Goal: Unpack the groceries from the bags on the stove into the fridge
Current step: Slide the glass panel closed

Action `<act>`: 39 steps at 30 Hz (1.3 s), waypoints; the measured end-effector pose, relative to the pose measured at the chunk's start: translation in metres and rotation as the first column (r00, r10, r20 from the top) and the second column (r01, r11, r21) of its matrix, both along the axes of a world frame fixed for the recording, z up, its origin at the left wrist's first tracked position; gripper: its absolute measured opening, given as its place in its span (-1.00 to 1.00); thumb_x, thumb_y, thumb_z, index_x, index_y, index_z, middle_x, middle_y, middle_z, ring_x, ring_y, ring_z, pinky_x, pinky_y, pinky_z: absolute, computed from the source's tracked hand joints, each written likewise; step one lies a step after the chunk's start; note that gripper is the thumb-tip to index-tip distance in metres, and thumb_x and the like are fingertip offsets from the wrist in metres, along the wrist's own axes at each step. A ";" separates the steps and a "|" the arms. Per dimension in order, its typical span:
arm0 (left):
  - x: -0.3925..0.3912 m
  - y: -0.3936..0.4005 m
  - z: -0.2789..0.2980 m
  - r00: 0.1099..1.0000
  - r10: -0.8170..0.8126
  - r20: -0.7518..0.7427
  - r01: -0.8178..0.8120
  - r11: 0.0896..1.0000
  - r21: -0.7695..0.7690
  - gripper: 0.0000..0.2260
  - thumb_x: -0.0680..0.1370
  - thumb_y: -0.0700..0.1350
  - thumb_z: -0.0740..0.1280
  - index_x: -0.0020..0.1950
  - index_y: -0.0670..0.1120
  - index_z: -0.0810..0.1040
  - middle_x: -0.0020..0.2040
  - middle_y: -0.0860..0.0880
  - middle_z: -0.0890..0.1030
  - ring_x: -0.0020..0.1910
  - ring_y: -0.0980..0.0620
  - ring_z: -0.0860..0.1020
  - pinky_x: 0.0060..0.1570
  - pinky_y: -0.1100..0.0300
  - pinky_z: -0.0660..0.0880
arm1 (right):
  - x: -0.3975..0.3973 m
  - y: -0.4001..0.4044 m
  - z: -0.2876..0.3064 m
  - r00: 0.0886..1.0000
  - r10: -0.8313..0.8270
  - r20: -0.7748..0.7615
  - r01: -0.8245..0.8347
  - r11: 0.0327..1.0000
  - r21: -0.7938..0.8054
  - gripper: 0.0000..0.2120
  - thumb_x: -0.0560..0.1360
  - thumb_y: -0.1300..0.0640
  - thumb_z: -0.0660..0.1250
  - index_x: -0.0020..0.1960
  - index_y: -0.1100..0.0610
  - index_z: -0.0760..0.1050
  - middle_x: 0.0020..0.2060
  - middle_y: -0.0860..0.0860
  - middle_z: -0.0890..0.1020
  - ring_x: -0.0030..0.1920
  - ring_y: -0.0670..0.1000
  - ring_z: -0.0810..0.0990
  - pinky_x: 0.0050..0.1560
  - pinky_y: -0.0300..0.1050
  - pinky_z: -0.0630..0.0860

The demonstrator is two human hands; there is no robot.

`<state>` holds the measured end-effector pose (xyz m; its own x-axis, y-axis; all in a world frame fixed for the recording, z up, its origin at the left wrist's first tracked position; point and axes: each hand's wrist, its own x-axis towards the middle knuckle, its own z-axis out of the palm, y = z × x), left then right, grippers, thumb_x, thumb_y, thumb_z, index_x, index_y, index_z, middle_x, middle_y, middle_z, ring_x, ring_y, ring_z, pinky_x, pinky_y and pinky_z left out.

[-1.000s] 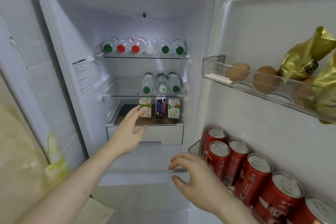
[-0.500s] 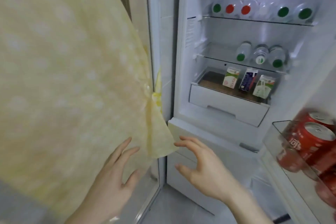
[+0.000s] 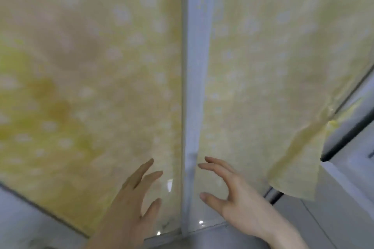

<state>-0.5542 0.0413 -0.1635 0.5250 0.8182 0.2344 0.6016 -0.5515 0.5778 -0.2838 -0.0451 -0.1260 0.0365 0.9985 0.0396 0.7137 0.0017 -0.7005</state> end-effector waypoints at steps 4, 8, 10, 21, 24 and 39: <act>-0.061 -0.023 0.004 0.961 0.275 -0.008 -0.275 0.961 0.005 -0.55 0.58 0.10 0.34 0.45 0.30 0.38 0.58 0.46 0.01 0.56 0.27 0.17 0.42 0.18 0.30 | -0.036 0.049 0.009 0.962 0.273 0.008 -0.272 0.962 -0.003 -0.50 0.50 -0.12 0.49 0.39 -0.31 0.44 0.44 -0.49 0.29 0.42 -0.49 0.26 0.38 -0.56 0.13; -0.102 -0.070 0.008 0.845 0.531 -0.066 -0.532 0.847 0.012 -0.53 0.59 0.14 0.35 0.47 0.36 0.32 0.57 0.48 -0.05 0.44 0.49 0.14 0.38 0.39 0.24 | -0.077 0.086 0.008 0.854 0.521 -0.020 -0.521 0.853 -0.039 -0.51 0.50 -0.10 0.48 0.34 -0.41 0.42 0.41 -0.58 0.26 0.39 -0.49 0.30 0.33 -0.49 0.27; -0.116 -0.098 0.004 0.774 0.627 -0.089 -0.627 0.778 0.023 -0.53 0.59 0.14 0.35 0.46 0.37 0.32 0.58 0.47 -0.04 0.50 0.49 0.06 0.41 0.48 0.08 | -0.101 0.098 0.003 0.774 0.633 -0.003 -0.632 0.773 -0.047 -0.51 0.46 -0.18 0.45 0.34 -0.45 0.40 0.43 -0.57 0.21 0.38 -0.45 0.32 0.34 -0.38 0.35; -0.184 -0.300 0.006 0.216 0.976 -0.022 -0.975 0.217 0.053 -0.55 0.48 0.13 0.40 0.35 0.37 0.41 0.58 0.39 0.15 0.45 0.44 0.25 0.34 0.39 0.31 | -0.284 0.062 0.016 0.233 0.970 0.064 -0.972 0.235 -0.030 -0.51 0.53 -0.21 0.39 0.40 -0.44 0.30 0.43 -0.62 0.13 0.42 -0.54 0.16 0.41 -0.44 0.15; -0.203 -0.354 0.009 0.066 0.998 -0.014 -0.994 0.067 0.081 -0.54 0.46 0.16 0.37 0.36 0.35 0.41 0.57 0.41 0.13 0.47 0.48 0.18 0.37 0.34 0.26 | -0.333 0.032 0.021 0.116 0.989 0.095 -0.993 0.116 0.007 -0.50 0.54 -0.20 0.39 0.41 -0.41 0.31 0.42 -0.62 0.16 0.40 -0.56 0.15 0.41 -0.48 0.15; -0.301 -0.517 0.019 -0.303 0.953 -0.023 -0.949 -0.299 0.097 -0.55 0.51 0.05 0.47 0.37 0.32 0.47 0.54 0.46 0.14 0.47 0.33 0.29 0.28 0.31 0.32 | -0.544 -0.112 0.002 -0.204 0.978 0.037 -0.978 -0.205 0.034 -0.47 0.49 -0.17 0.41 0.43 -0.32 0.37 0.44 -0.49 0.27 0.43 -0.45 0.26 0.47 -0.32 0.28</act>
<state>-0.8550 -0.4761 -0.1448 -0.9157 0.2673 0.3001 0.3906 0.7679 0.5078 -0.8274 -0.1572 -0.1242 -0.9825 -0.1706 0.0746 -0.1759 0.7186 -0.6728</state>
